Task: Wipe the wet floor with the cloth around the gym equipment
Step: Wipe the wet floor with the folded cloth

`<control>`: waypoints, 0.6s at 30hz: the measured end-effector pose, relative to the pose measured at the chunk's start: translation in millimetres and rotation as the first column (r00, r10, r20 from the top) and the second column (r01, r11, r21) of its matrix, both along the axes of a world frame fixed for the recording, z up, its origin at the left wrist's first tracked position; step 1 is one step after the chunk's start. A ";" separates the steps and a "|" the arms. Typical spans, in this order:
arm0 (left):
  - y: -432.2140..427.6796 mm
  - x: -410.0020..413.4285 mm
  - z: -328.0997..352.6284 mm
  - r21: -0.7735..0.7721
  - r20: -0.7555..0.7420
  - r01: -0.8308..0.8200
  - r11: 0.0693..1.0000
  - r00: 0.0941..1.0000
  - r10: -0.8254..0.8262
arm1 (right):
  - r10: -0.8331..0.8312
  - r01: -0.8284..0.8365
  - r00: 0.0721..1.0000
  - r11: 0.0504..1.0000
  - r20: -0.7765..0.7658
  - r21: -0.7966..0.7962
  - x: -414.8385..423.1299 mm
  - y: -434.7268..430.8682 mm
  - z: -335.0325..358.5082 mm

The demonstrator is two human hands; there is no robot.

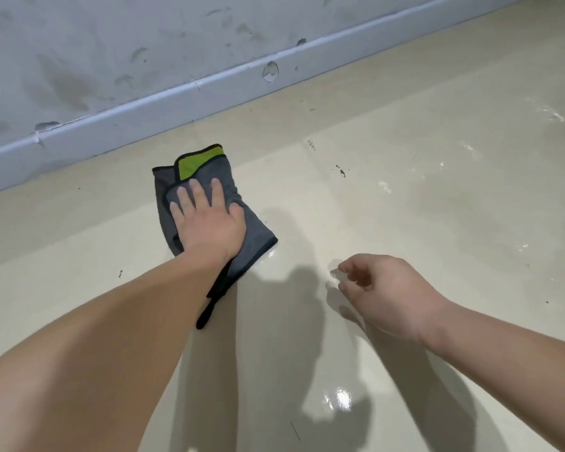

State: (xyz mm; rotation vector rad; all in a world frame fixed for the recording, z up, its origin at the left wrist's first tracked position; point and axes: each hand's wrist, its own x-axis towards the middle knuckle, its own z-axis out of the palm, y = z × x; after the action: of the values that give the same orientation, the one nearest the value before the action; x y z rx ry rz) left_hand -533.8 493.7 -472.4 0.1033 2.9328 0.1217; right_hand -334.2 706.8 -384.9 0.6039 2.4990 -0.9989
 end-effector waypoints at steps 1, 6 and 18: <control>10.6 8.0 0.3 0.006 0.001 -0.005 1.000 1.000 0.005 | -0.012 0.012 1.000 1.000 0.012 0.021 8.2 5.7 1.3; 82.6 78.2 2.0 -0.007 -0.019 0.251 0.968 0.968 -0.251 | -0.171 0.171 0.984 0.985 -0.042 -0.009 59.8 46.3 13.6; 153.7 272.0 -1.0 0.147 -0.168 0.963 0.224 0.247 -0.954 | -0.486 0.481 0.857 0.874 -0.171 -0.071 150.1 71.3 10.8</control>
State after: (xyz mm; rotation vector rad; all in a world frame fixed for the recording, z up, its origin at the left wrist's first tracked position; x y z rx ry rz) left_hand -261.7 647.4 -473.4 1.9388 2.2508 0.2349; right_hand -184.1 778.1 -374.2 1.2295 2.5392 -1.3117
